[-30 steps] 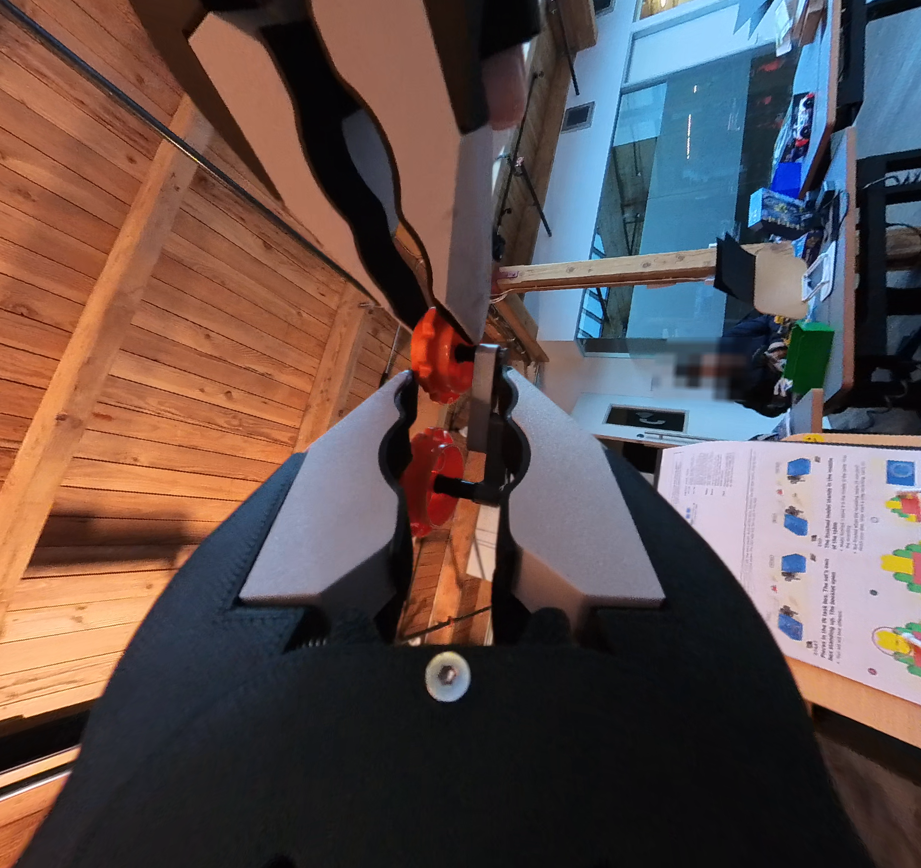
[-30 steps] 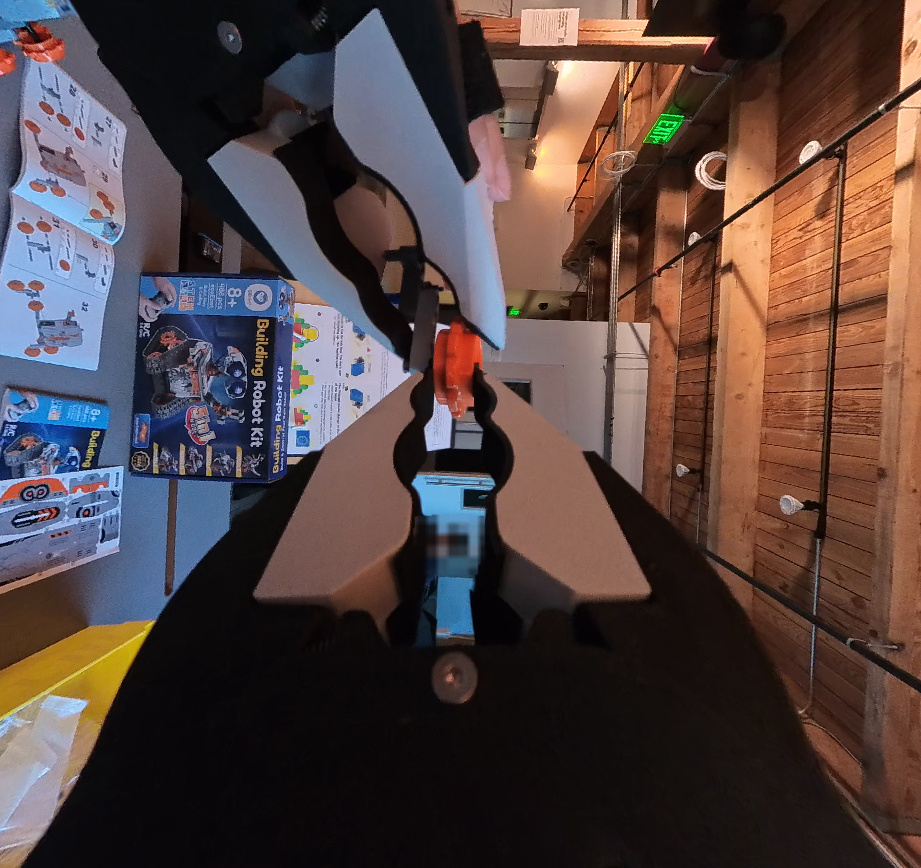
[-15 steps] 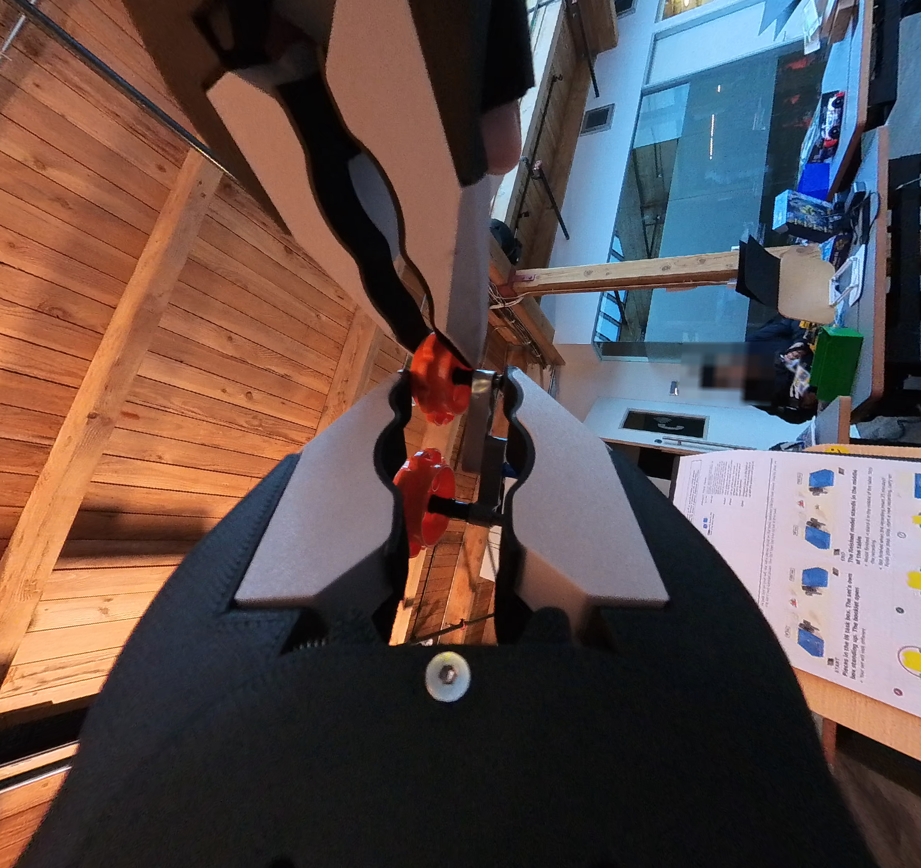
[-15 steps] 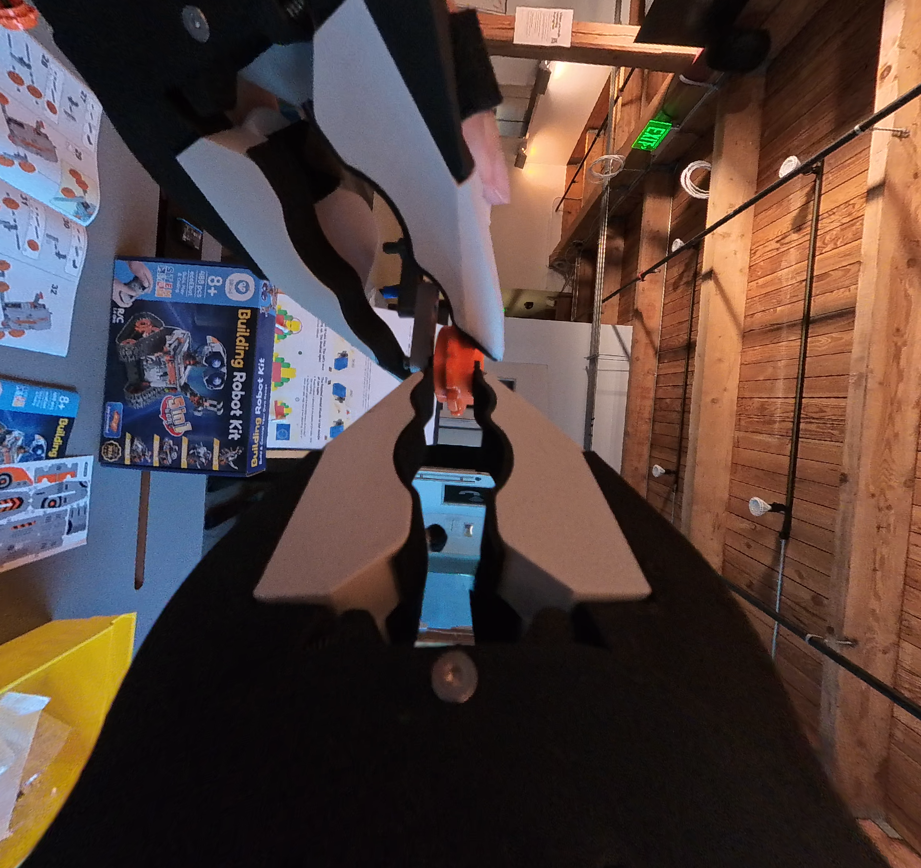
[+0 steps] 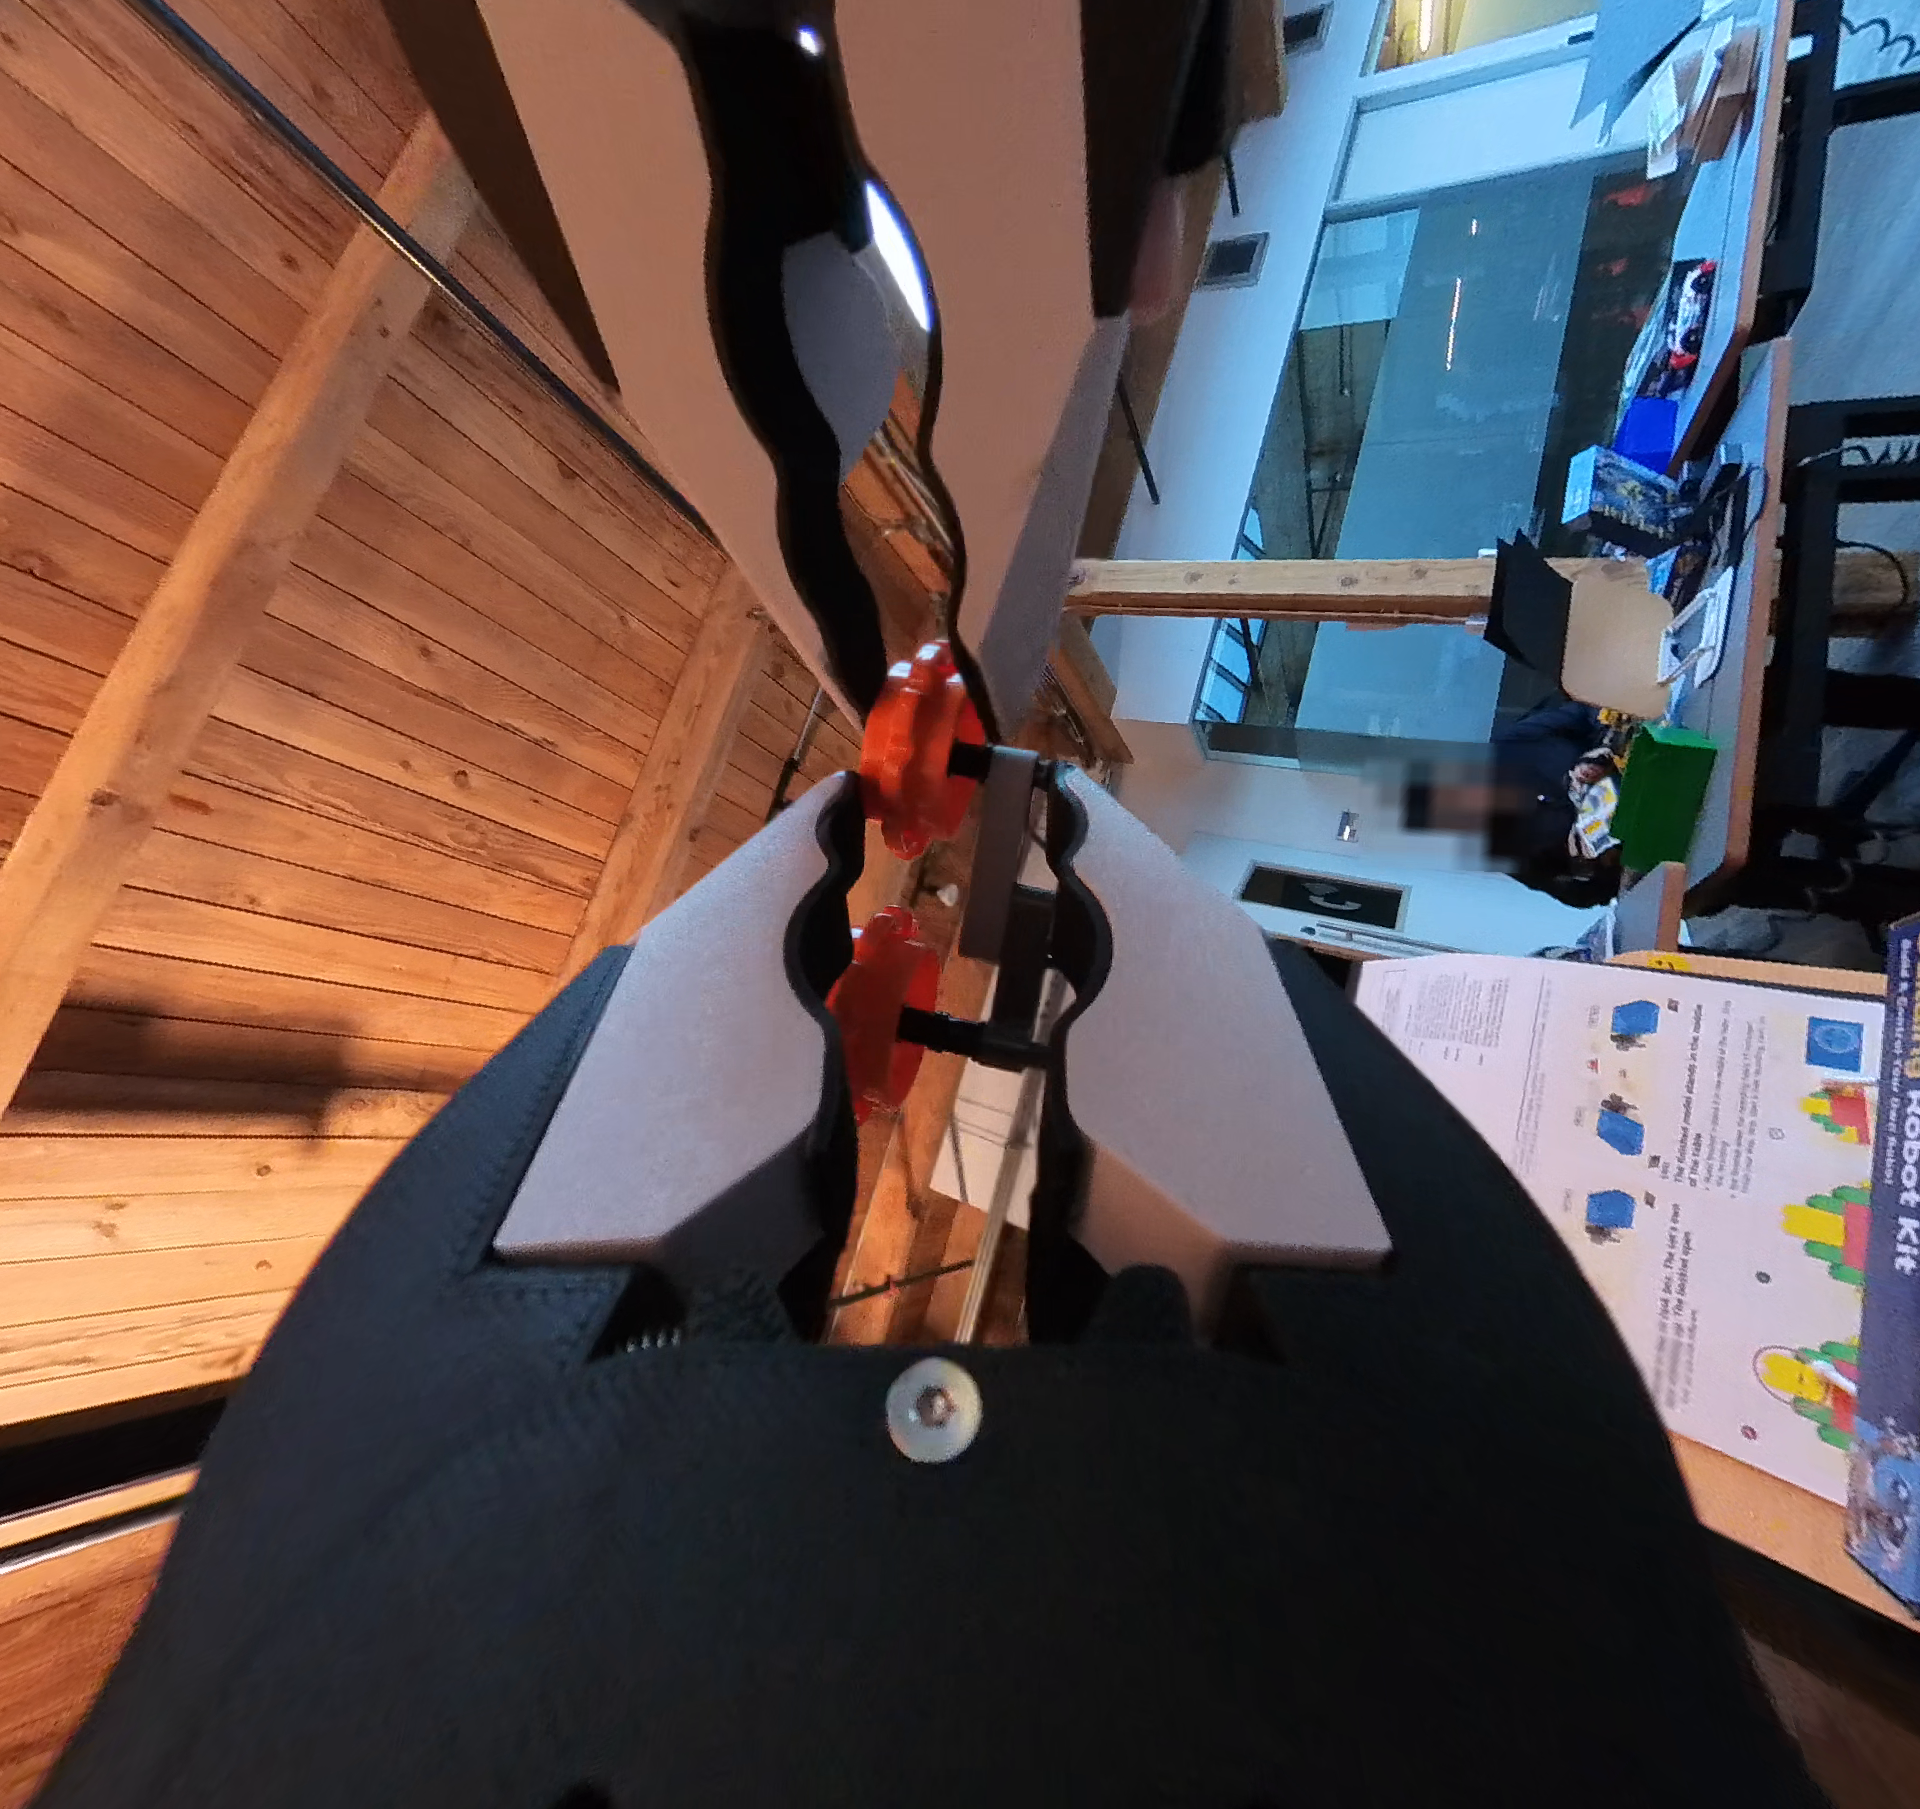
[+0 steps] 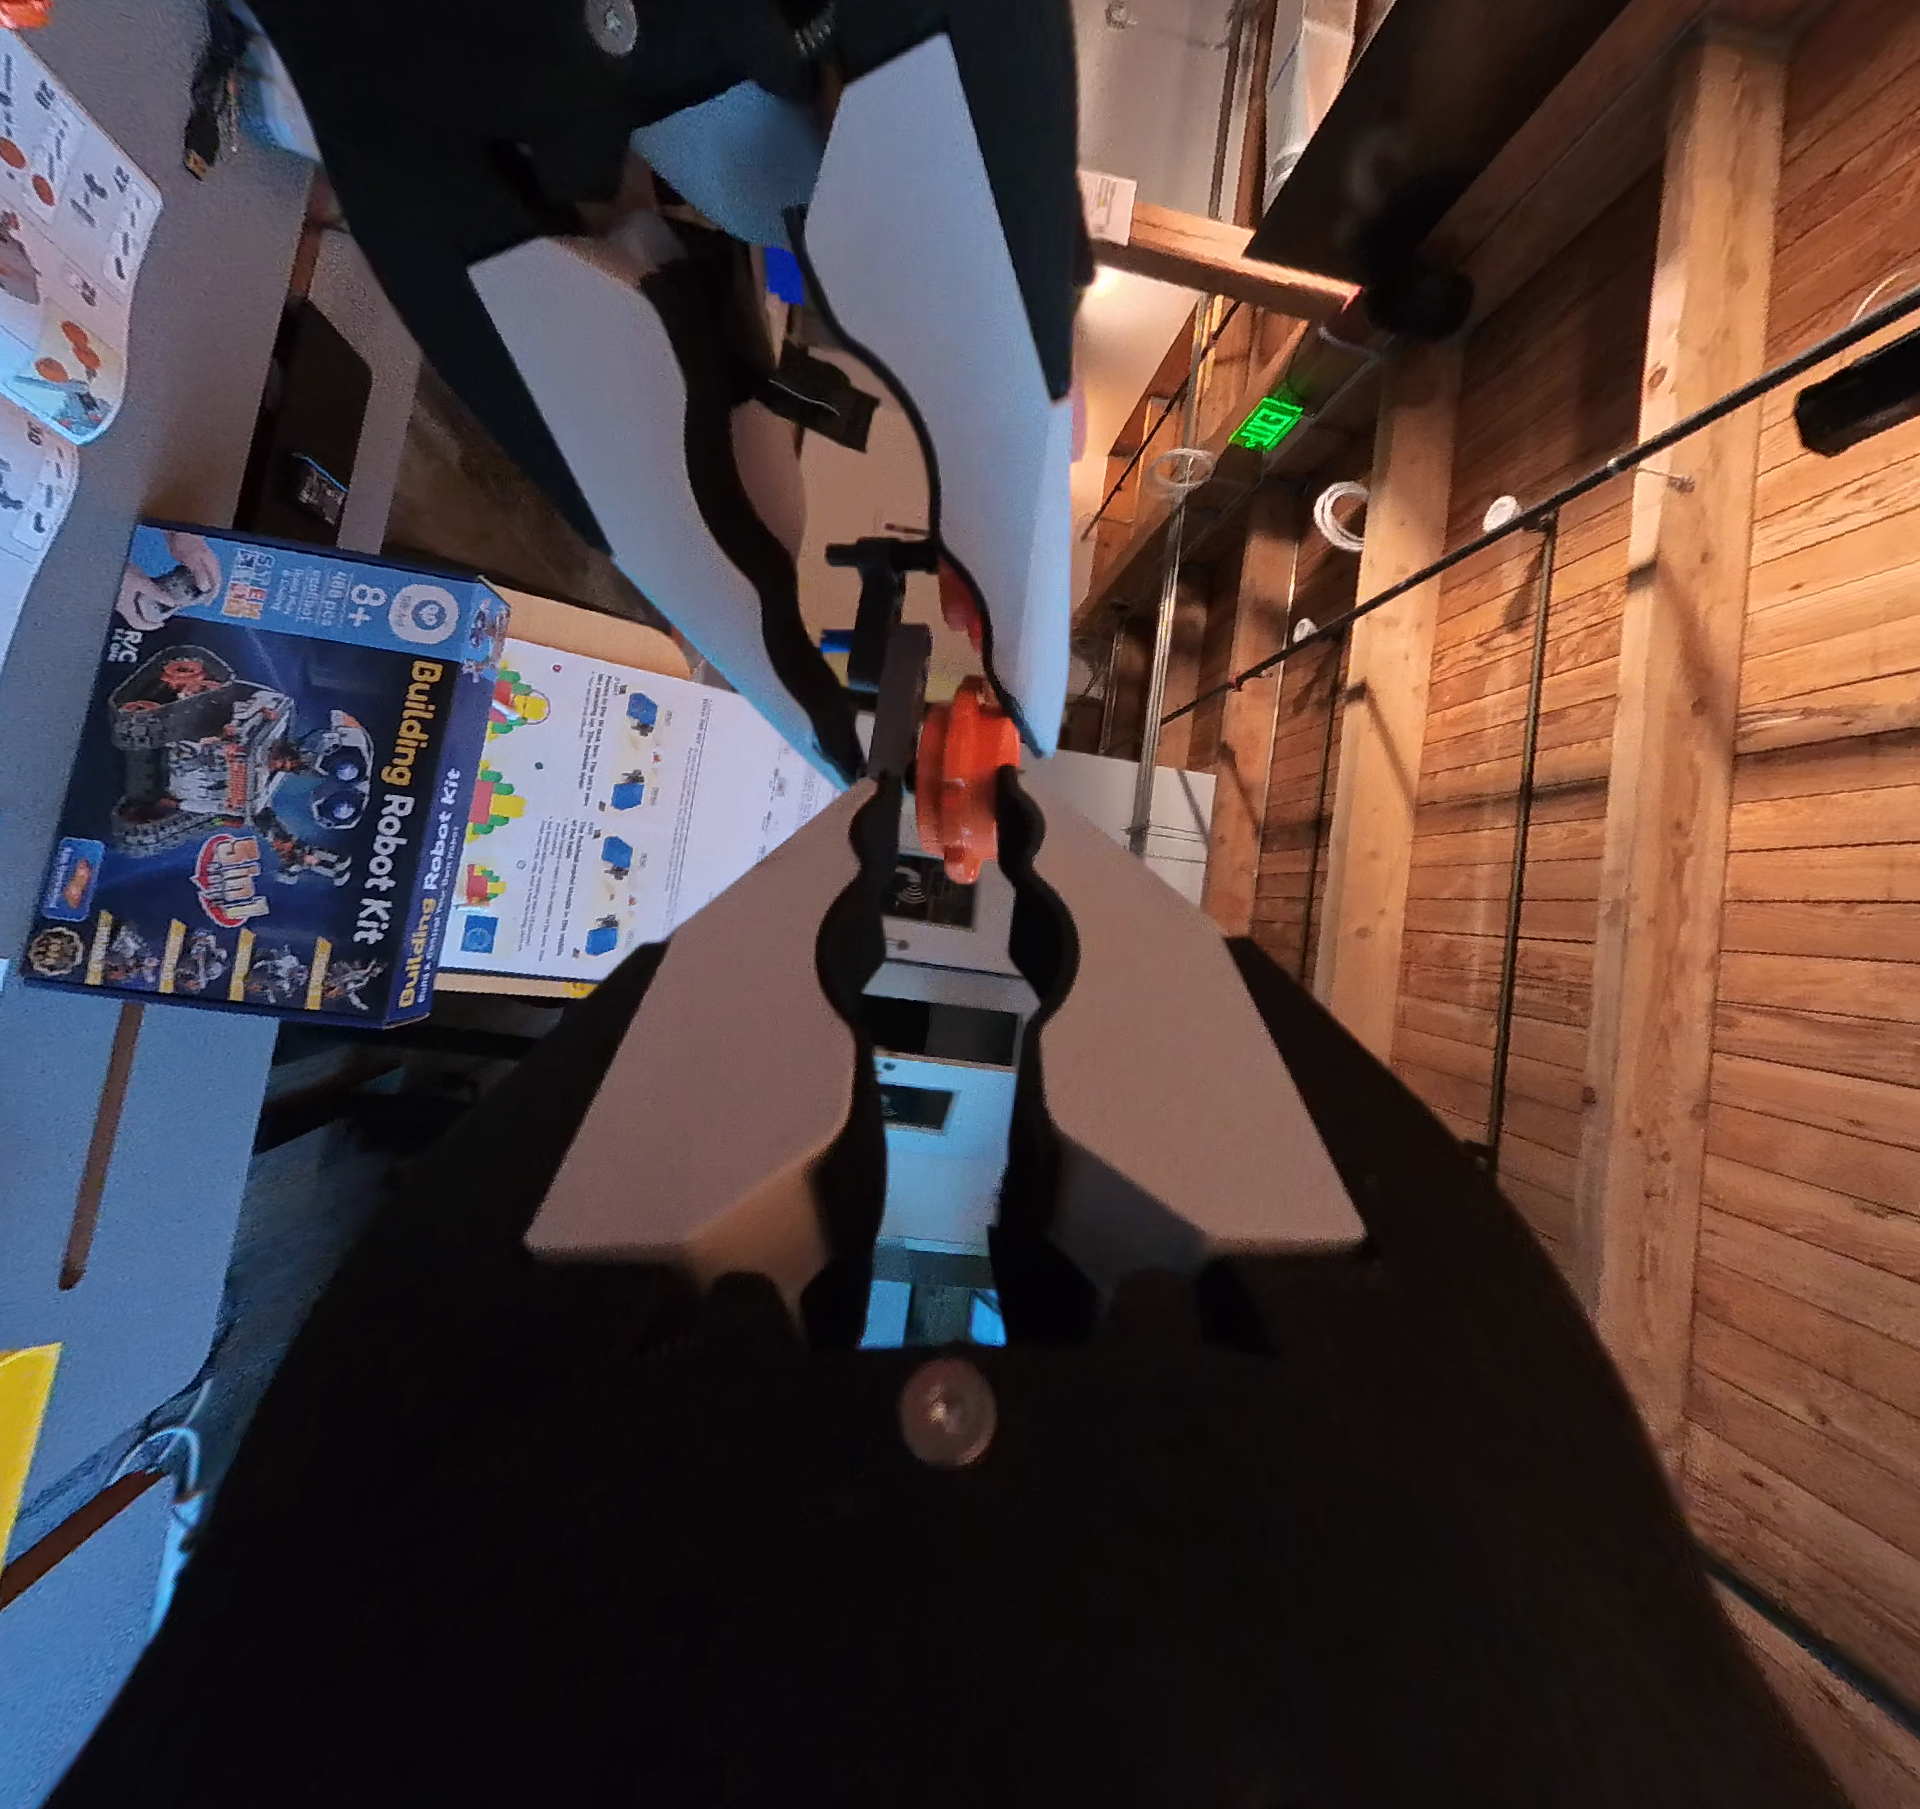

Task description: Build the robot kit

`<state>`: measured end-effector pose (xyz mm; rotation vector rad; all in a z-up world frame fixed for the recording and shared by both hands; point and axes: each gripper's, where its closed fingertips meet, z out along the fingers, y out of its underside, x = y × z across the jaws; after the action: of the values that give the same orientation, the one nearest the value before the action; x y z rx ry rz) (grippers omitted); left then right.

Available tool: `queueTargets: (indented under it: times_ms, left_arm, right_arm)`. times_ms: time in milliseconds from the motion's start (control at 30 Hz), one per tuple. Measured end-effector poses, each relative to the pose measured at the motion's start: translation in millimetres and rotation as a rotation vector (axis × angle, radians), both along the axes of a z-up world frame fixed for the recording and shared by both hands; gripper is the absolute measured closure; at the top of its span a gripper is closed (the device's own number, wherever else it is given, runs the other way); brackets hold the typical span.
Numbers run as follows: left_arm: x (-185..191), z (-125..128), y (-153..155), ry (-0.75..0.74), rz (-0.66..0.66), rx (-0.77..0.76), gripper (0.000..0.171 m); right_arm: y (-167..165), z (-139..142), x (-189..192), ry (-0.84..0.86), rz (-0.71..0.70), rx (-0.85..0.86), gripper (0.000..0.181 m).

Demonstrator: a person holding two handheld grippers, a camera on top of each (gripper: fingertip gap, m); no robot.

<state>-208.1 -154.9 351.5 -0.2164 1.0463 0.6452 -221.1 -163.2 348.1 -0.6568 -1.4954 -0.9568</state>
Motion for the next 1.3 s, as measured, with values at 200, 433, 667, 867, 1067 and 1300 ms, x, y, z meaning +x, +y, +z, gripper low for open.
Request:
queueTargets:
  times_ms: [200, 433, 667, 867, 1067, 1300]
  left_arm:
    - [-0.6, -3.6, -2.5, 0.016, -0.006, 0.008, 0.139]
    - [-0.1, -9.6, -7.5, 0.033, -0.041, -0.02, 0.14]
    - [-2.0, -13.0, -12.3, 0.031, -0.107, -0.104, 0.14]
    - [-2.3, -15.6, -13.4, 0.036, -0.129, -0.138, 0.14]
    - [-3.6, -19.0, -17.1, 0.046, -0.169, -0.146, 0.14]
    - [-6.7, -18.1, -24.6, 0.03, -0.254, -0.211, 0.139]
  right_arm:
    - [1.1, -4.7, 1.8, -0.052, -0.011, 0.019, 0.156]
    - [-4.5, -5.5, 0.2, -0.091, 0.019, 0.09, 0.165]
    - [-6.9, -13.4, -0.6, -0.085, 0.043, 0.051, 0.15]
    - [-7.7, -14.8, -1.4, -0.087, 0.054, 0.039, 0.152]
    - [-11.3, -22.5, -2.5, -0.092, 0.084, -0.025, 0.144]
    - [-11.2, -19.4, -10.1, -0.059, 0.084, 0.056, 0.134]
